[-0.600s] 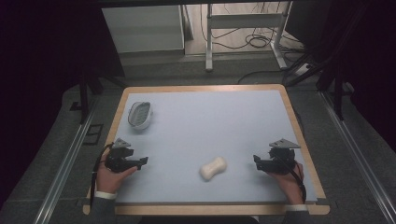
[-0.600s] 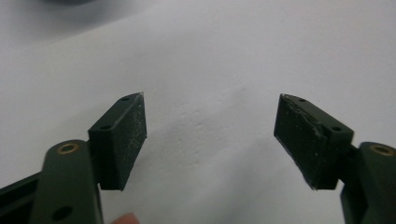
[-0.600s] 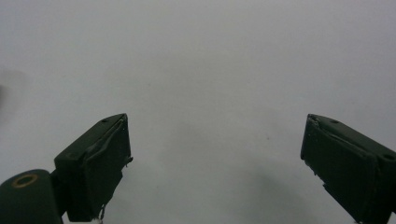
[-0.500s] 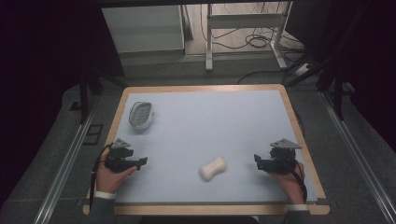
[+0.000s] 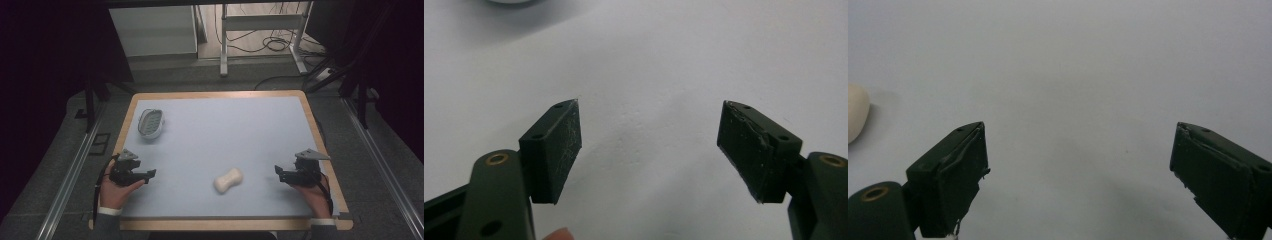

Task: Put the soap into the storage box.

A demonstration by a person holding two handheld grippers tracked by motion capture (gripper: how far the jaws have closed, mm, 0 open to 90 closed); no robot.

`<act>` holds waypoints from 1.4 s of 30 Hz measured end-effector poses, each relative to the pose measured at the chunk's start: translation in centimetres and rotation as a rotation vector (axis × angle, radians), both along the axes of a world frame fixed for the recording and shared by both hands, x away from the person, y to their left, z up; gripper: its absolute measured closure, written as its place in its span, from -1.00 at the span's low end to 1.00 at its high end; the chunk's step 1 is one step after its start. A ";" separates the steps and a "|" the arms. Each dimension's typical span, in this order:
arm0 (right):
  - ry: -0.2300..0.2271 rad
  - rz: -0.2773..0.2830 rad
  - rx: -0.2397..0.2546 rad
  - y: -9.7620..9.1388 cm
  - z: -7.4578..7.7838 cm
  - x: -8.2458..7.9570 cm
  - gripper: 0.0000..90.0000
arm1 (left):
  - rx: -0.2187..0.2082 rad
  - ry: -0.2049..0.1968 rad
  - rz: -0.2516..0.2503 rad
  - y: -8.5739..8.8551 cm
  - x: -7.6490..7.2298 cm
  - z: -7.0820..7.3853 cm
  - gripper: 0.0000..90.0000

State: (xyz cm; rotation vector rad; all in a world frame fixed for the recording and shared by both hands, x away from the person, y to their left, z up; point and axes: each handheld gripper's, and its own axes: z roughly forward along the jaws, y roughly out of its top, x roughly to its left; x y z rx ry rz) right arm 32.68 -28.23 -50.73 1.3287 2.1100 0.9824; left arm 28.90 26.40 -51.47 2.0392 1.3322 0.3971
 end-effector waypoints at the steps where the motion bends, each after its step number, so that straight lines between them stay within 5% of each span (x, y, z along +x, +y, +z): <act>1: 0.005 -0.002 0.004 -0.1 0.0 0.0 -0.82 | 0.005 0.002 0.001 0.0 0.0 0.1 -0.43; 8: -0.023 0.013 0.020 -0.3 0.2 -0.4 -0.81 | 0.043 0.017 0.001 -0.6 0.1 1.2 -0.47; 28: -0.036 0.003 0.020 -0.6 0.5 -0.8 -0.81 | 0.064 0.009 -0.091 -3.2 -0.4 5.2 -0.46; 42: -0.042 -0.006 0.010 -0.8 0.5 -0.8 -0.80 | 0.086 0.015 -0.141 -5.6 0.1 5.6 -0.46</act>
